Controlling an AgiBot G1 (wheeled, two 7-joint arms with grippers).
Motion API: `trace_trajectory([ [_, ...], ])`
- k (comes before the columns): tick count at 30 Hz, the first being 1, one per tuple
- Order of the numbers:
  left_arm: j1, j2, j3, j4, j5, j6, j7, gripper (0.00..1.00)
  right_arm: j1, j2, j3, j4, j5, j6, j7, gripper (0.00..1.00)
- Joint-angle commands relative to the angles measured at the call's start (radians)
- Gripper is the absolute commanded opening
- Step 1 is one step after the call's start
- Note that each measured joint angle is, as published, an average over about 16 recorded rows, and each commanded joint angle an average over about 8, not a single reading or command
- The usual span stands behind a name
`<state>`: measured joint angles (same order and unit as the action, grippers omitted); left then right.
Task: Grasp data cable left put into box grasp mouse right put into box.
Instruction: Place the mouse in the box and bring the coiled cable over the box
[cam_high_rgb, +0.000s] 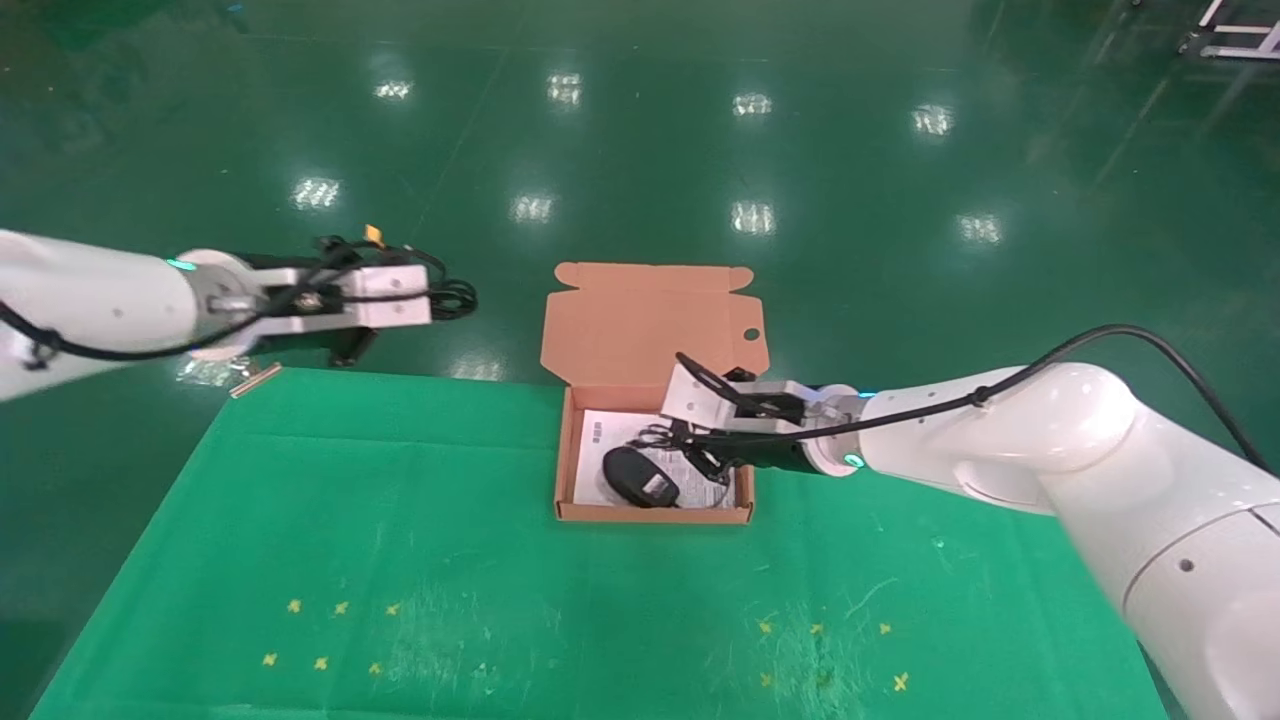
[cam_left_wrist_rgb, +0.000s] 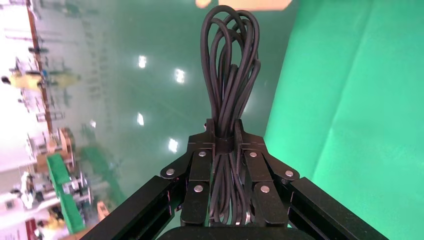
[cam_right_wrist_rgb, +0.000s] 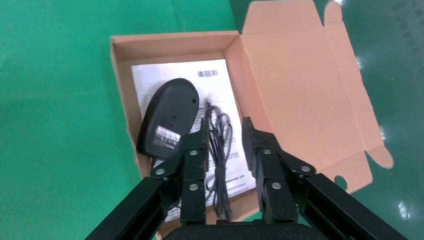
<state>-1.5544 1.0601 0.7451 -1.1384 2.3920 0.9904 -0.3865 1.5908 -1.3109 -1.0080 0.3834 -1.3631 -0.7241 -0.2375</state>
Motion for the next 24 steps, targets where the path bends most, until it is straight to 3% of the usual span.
trace_trajectory([
  [1, 0.018, 0.018, 0.009, 0.002, -0.002, -0.014, 0.008, 0.0, 0.0, 0.006, -0.002, 0.007, -0.001, 0.003, 0.005, 1.0],
  [11, 0.111, 0.178, 0.054, 0.138, -0.006, -0.204, 0.079, 0.0, 0.0, 0.148, -0.002, 0.12, -0.013, -0.003, 0.05, 1.0],
  [18, 0.136, 0.283, 0.1, 0.269, -0.041, -0.335, 0.158, 0.0, -0.008, 0.289, -0.011, 0.293, -0.042, -0.002, 0.136, 1.0],
  [24, 0.138, 0.308, 0.196, 0.305, -0.133, -0.403, 0.179, 0.0, -0.024, 0.402, -0.026, 0.466, -0.082, 0.017, 0.245, 1.0],
])
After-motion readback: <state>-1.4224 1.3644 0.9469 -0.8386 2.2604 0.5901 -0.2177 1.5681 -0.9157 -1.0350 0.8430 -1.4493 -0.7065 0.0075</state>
